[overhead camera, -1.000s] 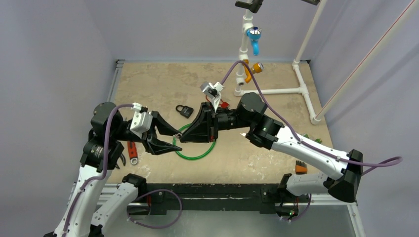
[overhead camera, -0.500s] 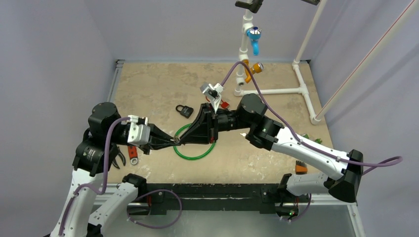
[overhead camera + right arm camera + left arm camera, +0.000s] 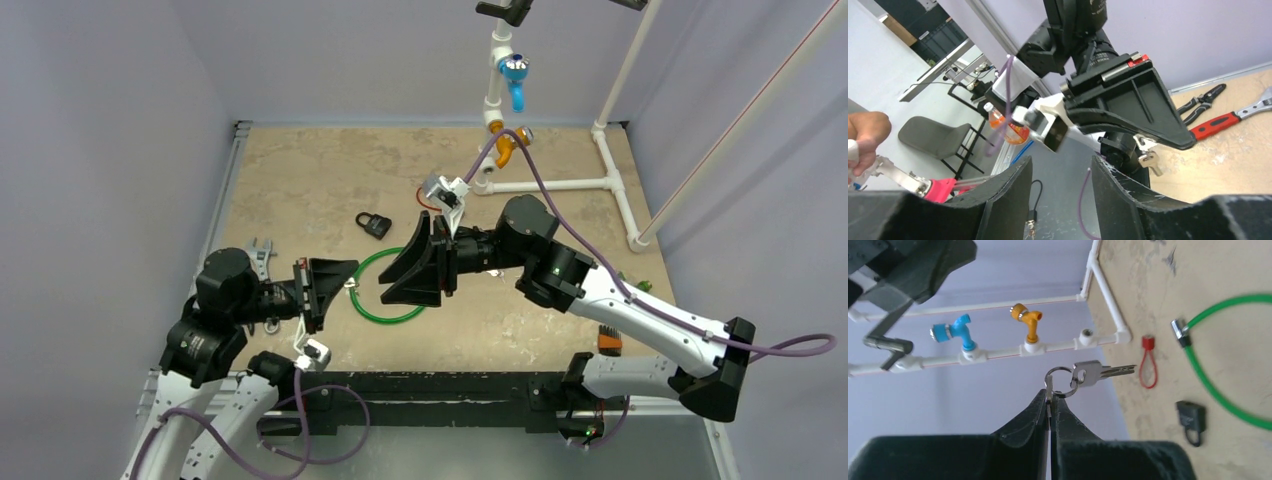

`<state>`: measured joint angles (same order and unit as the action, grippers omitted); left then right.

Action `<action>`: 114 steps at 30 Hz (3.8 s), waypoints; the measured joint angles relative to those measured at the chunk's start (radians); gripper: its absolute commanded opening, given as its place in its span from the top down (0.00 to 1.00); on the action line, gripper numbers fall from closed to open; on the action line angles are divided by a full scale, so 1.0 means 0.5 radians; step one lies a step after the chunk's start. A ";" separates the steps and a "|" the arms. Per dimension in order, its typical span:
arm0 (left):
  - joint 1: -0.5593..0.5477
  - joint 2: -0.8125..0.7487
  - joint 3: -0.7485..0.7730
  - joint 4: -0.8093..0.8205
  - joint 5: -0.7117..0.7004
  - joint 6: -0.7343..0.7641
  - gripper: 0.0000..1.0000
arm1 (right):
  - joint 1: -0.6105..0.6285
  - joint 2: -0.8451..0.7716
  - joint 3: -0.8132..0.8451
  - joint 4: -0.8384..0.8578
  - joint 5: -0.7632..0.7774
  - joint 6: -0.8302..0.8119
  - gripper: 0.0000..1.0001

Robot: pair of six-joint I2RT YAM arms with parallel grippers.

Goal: Unlock with the key

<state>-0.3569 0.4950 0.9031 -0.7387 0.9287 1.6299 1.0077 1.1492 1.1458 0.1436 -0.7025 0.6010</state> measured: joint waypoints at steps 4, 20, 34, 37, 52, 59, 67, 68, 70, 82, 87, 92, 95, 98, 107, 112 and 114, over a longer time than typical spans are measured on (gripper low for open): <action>-0.012 -0.058 -0.303 0.365 -0.048 0.492 1.00 | 0.000 0.036 -0.033 0.050 0.021 0.036 0.46; -0.061 -0.077 -0.464 0.974 0.024 0.842 1.00 | -0.015 0.128 -0.243 0.195 0.379 0.199 0.52; -0.079 -0.103 -0.441 0.879 0.008 0.842 1.00 | -0.037 0.198 -0.243 0.401 0.465 0.301 0.74; -0.088 -0.102 -0.438 0.848 -0.017 0.842 1.00 | -0.037 0.254 -0.243 0.450 0.423 0.335 0.75; -0.105 -0.080 -0.426 0.832 -0.072 0.842 1.00 | -0.049 0.372 -0.243 0.576 0.268 0.439 1.00; -0.114 -0.075 -0.406 0.845 -0.092 0.842 1.00 | -0.060 0.378 -0.243 0.616 0.261 0.545 1.00; -0.128 -0.022 -0.404 0.893 -0.101 0.842 0.64 | -0.215 0.362 -0.451 0.974 0.188 0.864 1.00; -0.128 -0.013 -0.404 0.903 -0.109 0.842 0.58 | -0.253 0.357 -0.481 1.010 0.169 0.911 1.00; -0.128 -0.002 -0.404 0.928 -0.113 0.842 0.52 | -0.314 0.345 -0.502 1.032 0.163 0.960 1.00; -0.128 0.036 -0.365 0.936 -0.138 0.842 0.50 | -0.336 0.222 -0.355 0.645 -0.021 0.723 1.00; -0.128 0.040 -0.349 0.934 -0.043 0.842 0.53 | -0.336 0.328 -0.212 0.427 -0.163 0.600 1.00; -0.128 0.024 -0.340 0.851 0.063 0.842 0.59 | -0.336 0.420 -0.092 0.225 -0.266 0.488 1.00; -0.128 0.017 -0.308 0.744 0.097 0.842 0.65 | -0.336 0.443 -0.036 0.169 -0.317 0.456 1.00; -0.128 0.010 -0.279 0.664 0.111 0.842 0.70 | -0.336 0.446 -0.008 0.147 -0.361 0.447 1.00; -0.127 0.008 -0.273 0.578 0.105 0.842 0.95 | -0.336 0.455 0.002 0.121 -0.420 0.455 1.00; -0.127 0.012 -0.273 0.546 0.089 0.842 1.00 | -0.340 0.495 0.024 0.119 -0.479 0.509 0.89; -0.126 0.012 -0.273 0.526 0.084 0.842 1.00 | -0.342 0.513 0.027 0.129 -0.505 0.543 0.67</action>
<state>-0.4198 0.5011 0.7666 -0.4755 0.9707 2.0510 0.8368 1.4055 1.1595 0.2081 -0.9550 0.8726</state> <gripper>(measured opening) 0.014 0.081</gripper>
